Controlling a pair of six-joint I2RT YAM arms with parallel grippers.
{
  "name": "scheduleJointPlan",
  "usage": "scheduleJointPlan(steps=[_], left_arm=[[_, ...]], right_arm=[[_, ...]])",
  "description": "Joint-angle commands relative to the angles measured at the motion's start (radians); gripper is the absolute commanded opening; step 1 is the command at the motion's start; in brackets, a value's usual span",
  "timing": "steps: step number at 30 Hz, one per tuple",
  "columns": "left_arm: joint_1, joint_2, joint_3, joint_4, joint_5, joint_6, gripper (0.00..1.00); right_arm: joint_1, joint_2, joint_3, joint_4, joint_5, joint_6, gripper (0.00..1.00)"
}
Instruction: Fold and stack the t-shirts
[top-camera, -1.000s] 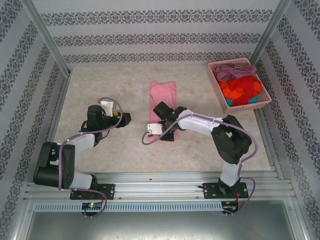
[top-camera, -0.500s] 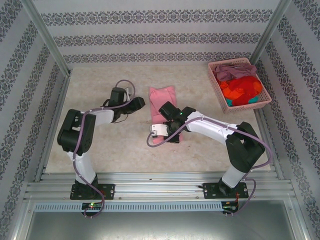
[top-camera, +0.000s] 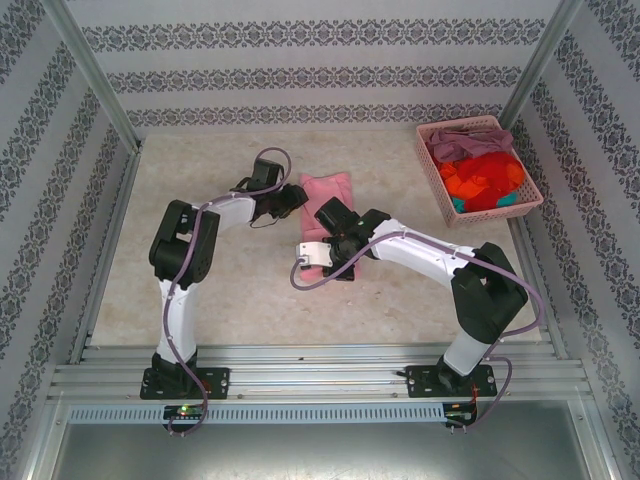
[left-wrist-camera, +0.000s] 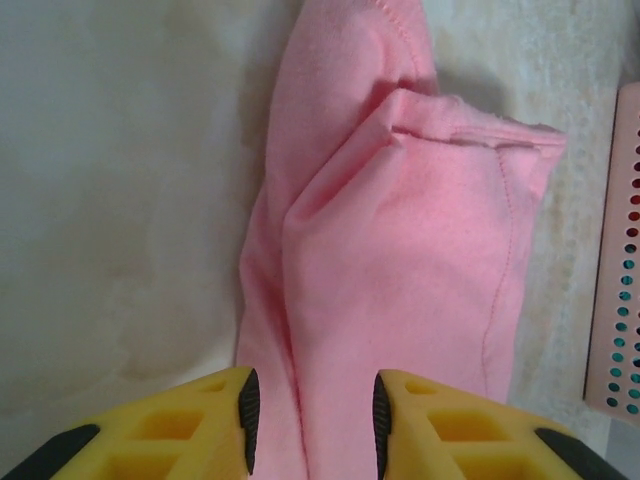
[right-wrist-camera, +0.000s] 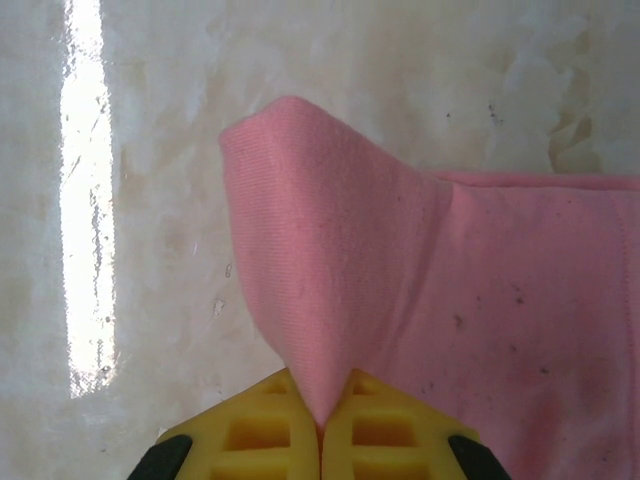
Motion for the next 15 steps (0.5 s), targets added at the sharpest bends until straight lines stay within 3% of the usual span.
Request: scheduleJointPlan(steps=[1, 9, 15], left_arm=[[-0.014, 0.033, 0.043, -0.069, -0.005, -0.023, 0.35], [-0.014, 0.044, 0.017, -0.074, -0.036, -0.024, 0.24], [-0.013, 0.053, -0.014, -0.051, -0.018, -0.021, 0.01]], right_arm=[[-0.004, 0.009, 0.028, 0.018, -0.019, 0.019, 0.0], [-0.025, -0.018, 0.016, 0.014, -0.036, 0.017, 0.0], [-0.052, -0.051, 0.017, 0.022, -0.049, 0.012, 0.0]])
